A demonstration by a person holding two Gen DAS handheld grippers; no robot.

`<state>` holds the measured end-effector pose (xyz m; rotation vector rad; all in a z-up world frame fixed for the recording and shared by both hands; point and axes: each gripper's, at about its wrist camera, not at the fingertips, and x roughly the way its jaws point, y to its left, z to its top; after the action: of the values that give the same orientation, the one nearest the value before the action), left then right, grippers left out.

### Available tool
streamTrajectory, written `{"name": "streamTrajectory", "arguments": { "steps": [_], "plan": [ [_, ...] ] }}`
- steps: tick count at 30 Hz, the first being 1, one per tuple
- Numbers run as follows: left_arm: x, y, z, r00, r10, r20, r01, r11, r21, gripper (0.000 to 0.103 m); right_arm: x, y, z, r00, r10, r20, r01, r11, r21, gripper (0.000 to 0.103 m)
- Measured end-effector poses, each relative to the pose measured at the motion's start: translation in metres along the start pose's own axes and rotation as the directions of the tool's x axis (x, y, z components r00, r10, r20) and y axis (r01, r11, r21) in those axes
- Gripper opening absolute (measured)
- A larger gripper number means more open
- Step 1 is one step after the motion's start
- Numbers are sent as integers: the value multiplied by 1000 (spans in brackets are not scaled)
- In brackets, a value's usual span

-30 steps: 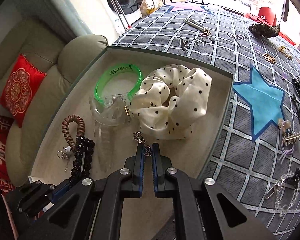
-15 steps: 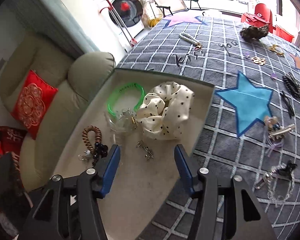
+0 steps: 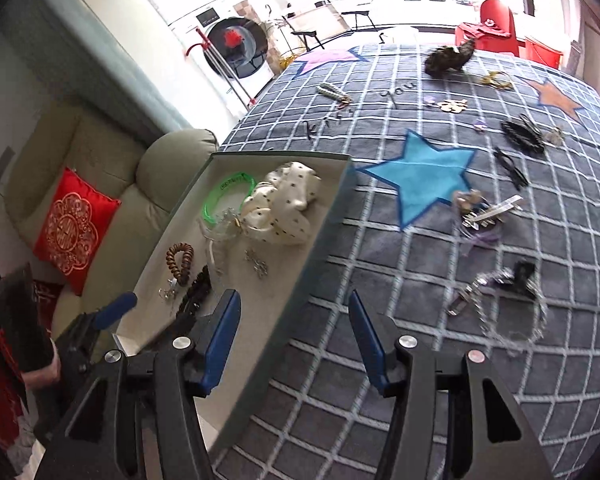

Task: Organize jewelry
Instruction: 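Open the right gripper to release the chain while the left releases the barrette in the box, then move both open grippers back over the table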

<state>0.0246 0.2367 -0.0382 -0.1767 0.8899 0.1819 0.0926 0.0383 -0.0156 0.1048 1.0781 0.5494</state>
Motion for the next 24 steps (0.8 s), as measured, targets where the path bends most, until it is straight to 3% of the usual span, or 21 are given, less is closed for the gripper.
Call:
{"name": "streamTrajectory", "arguments": {
  "steps": [5, 13, 24],
  "plan": [
    [-11, -6, -5, 999, 25, 28, -25, 1000, 15, 103, -12, -21, -19, 1000, -14, 1, 14, 999, 41, 73],
    [-32, -35, -9, 999, -11, 36, 8, 998, 64, 103, -28, -61, -48, 999, -44, -3, 44, 992, 117, 86],
    [-48, -106, -23, 996, -84, 2, 83, 981, 174, 103, -63, -120, -72, 995, -99, 24, 92, 973, 213, 87]
  ]
}}
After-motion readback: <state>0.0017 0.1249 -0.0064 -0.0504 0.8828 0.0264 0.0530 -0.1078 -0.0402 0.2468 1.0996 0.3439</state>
